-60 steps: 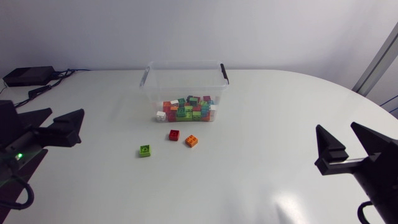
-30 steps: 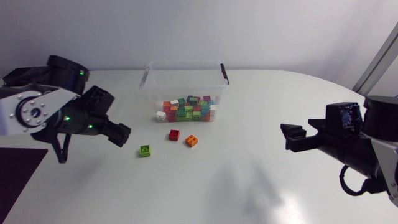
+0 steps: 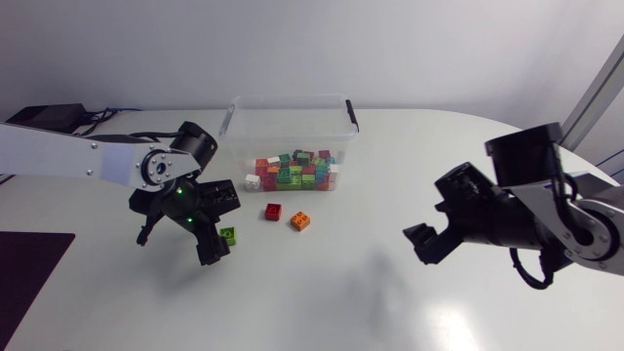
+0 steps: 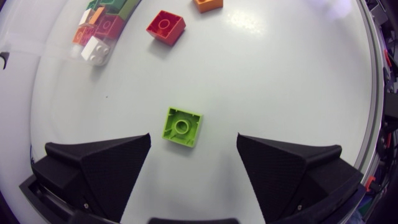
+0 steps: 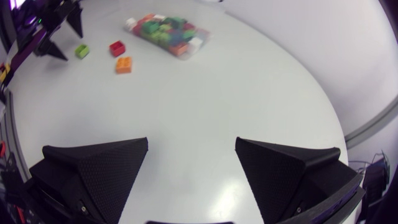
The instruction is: Place the duplo bricks in the container
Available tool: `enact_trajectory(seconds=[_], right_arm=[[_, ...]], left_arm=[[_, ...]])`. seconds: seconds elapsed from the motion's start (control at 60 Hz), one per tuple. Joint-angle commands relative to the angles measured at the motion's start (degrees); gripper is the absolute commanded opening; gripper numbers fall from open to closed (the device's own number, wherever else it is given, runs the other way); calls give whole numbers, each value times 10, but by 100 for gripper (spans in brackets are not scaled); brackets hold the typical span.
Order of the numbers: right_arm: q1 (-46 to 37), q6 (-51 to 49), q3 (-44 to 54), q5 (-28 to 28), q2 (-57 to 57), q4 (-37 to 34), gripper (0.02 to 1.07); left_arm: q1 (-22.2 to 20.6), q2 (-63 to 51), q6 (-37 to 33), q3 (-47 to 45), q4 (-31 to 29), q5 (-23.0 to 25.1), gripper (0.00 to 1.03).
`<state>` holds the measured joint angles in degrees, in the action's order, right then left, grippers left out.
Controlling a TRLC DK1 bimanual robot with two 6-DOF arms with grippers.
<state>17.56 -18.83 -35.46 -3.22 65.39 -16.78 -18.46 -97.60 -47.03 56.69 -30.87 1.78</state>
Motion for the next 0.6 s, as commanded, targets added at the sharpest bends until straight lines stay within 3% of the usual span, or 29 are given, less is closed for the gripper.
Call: enact_trajectory(seconds=[0.0,0.15,0.333,0.483,0.55,0.583], right_arm=[[24,-37,-35,1,39,-37,103],[38,-82,-22,6,53,17,102],[46,-72,-75,-83,94,-22,102],[56,-71,-99,-98,134,-19,102],[63,-71,-109,-102,157,-14,102],[67,-71,-115,-105,171,-9,102]], left_arm=[[11,-29,-49,40,-20,14,95],[19,-73,-75,70,-38,18,91],[30,-116,-109,109,-71,23,87],[31,-153,-126,145,-112,42,68],[31,-174,-130,167,-144,61,54],[32,-183,-132,178,-161,68,52]])
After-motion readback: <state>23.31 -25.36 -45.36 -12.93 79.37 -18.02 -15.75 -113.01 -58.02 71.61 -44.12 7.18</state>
